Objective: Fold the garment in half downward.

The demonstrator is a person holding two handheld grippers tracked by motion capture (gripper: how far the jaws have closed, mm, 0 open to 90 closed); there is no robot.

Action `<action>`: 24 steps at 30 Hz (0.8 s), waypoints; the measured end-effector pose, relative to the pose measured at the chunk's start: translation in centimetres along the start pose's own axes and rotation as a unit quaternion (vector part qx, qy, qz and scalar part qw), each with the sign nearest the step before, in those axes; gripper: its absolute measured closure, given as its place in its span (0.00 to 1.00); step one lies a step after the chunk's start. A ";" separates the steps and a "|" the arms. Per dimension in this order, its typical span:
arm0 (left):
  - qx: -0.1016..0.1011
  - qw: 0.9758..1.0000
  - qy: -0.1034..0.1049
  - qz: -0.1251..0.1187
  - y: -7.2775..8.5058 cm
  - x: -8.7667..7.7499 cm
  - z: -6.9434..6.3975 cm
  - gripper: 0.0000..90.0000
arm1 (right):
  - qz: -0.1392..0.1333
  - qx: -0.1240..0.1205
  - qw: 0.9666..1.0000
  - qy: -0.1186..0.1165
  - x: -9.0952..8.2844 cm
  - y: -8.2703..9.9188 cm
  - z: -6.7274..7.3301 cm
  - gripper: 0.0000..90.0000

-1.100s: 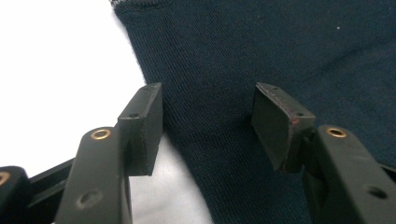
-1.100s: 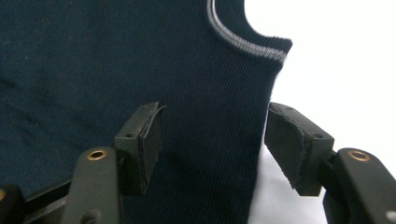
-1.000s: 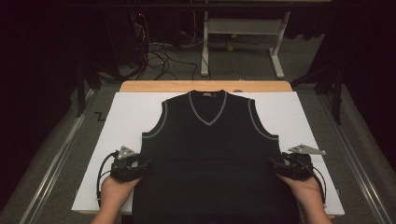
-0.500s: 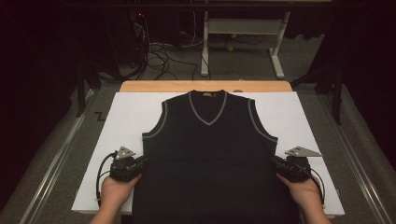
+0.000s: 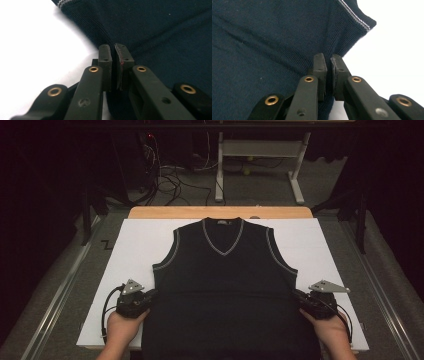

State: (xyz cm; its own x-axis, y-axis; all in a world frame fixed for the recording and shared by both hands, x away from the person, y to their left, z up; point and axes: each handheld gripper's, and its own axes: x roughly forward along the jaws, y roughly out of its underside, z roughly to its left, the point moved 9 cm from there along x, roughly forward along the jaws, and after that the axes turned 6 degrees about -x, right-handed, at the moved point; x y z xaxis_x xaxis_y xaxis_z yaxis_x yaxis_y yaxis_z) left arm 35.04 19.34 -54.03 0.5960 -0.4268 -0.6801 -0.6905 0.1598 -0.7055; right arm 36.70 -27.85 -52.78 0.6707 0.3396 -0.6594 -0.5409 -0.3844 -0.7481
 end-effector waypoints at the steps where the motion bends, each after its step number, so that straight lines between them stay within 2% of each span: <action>1: 0.000 1.000 0.003 -0.002 0.0 -0.2 -0.1 0.90 | 0.000 0.002 1.000 -0.001 -0.1 0.1 0.0 0.94; 4: 0.002 1.000 0.007 -0.008 0.0 -0.7 -0.3 0.90 | -0.003 0.000 1.000 -0.002 -0.7 0.2 0.1 0.94; 13: 0.012 1.000 0.023 -0.004 0.7 -1.9 -1.1 0.90 | -0.003 -0.006 1.000 -0.005 -1.6 0.7 0.3 0.94; 24: 0.019 0.999 0.041 -0.006 1.8 -3.6 -1.9 0.89 | -0.011 -0.021 1.000 -0.013 -4.1 2.2 1.3 0.94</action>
State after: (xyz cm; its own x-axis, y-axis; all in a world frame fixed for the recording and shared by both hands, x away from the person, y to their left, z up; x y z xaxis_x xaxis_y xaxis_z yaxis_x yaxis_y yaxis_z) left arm 30.91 19.41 -52.47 0.5674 -0.5002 -0.6541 -0.6662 0.1881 -0.7217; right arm 32.15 -29.00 -51.79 0.6691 0.3702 -0.6444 -0.5035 -0.4120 -0.7594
